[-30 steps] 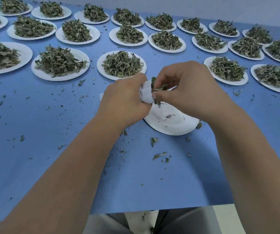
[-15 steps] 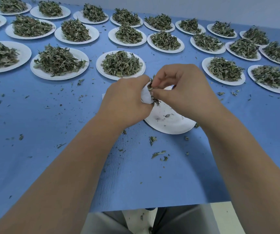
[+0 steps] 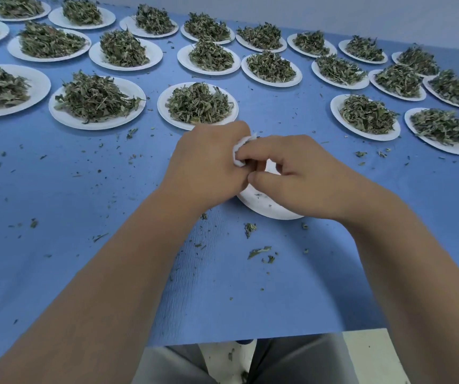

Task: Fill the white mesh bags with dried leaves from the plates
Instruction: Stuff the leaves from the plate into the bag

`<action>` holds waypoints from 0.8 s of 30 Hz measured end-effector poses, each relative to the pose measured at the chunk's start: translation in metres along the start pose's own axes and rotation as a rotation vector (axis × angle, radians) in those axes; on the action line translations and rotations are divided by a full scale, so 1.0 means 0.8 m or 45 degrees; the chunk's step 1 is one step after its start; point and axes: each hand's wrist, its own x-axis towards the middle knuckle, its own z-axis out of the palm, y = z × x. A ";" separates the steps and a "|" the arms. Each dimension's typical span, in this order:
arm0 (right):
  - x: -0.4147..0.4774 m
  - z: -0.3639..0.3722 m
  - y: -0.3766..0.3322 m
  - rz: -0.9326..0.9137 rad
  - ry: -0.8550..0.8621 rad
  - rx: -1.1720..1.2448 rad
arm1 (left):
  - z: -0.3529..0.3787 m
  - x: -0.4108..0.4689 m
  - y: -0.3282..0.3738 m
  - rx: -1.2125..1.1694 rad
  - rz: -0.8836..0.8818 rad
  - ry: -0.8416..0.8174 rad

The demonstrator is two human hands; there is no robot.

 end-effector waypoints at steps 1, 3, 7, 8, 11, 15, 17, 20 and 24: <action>-0.001 0.000 -0.001 -0.023 0.003 0.001 | 0.000 0.000 -0.001 -0.027 -0.006 0.010; -0.004 -0.001 -0.002 -0.035 0.071 0.044 | -0.001 0.002 -0.005 -0.035 -0.029 0.036; -0.008 -0.008 0.001 -0.006 0.310 0.157 | -0.004 0.004 -0.008 -0.062 -0.070 0.094; -0.008 -0.009 0.001 -0.018 0.365 0.161 | -0.004 0.004 -0.009 -0.067 -0.072 0.098; -0.005 -0.010 -0.002 -0.036 0.476 0.167 | -0.004 0.005 -0.010 -0.067 -0.076 0.071; 0.000 -0.007 -0.003 -0.066 0.553 0.223 | -0.004 0.005 -0.010 -0.131 -0.088 0.089; 0.002 -0.002 -0.004 -0.103 0.530 0.191 | -0.003 0.005 -0.012 -0.122 -0.087 0.116; 0.005 0.004 0.003 -0.062 0.631 0.219 | -0.002 0.006 -0.014 -0.118 -0.100 0.111; 0.013 0.007 0.006 -0.064 0.630 0.242 | -0.004 0.007 -0.011 -0.127 -0.119 0.135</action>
